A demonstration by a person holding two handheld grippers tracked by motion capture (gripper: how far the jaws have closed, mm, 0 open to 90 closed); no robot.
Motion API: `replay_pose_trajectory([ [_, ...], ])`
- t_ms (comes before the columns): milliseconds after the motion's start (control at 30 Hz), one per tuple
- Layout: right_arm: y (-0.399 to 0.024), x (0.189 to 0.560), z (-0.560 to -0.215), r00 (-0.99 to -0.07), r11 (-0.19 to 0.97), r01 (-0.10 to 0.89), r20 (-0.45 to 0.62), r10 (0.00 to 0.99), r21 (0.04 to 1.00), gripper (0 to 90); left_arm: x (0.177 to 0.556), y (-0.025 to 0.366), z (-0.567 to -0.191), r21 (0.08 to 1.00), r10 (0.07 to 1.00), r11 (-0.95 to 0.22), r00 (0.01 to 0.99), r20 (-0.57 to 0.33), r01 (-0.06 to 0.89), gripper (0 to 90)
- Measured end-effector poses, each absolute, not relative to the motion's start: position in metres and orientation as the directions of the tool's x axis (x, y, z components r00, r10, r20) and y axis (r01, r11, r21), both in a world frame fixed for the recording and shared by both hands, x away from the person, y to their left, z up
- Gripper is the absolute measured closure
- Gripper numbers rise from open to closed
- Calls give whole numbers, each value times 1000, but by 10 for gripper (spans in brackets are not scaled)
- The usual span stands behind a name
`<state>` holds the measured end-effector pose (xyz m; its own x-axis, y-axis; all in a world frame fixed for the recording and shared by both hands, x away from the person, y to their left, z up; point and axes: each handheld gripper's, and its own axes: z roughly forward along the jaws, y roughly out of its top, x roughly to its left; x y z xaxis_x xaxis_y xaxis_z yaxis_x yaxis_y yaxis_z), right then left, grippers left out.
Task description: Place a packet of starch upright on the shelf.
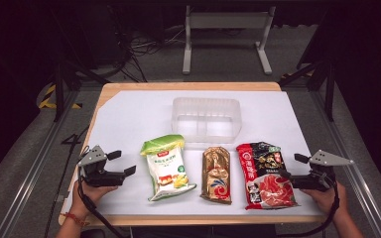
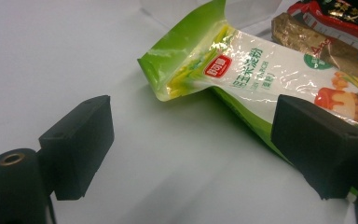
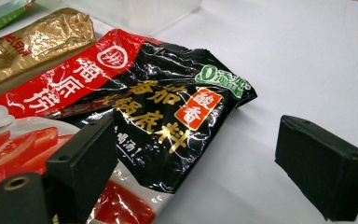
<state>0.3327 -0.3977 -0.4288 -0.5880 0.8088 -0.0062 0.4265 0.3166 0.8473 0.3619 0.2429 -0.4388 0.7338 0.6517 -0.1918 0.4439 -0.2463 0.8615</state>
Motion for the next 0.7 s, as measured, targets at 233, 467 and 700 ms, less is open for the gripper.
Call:
replay_pose_trajectory([
  [233,-395,334,-427,-592,322,423,-11,806,847,128,375,231,-448,809,602,-250,740,-300,532,135],
  [467,-391,334,-428,-601,334,423,-15,799,842,127,385,216,-453,763,588,-290,737,-334,577,115],
  [700,-393,334,-428,-599,323,431,-1,801,842,126,398,197,-455,712,596,-334,724,-348,617,60],
])
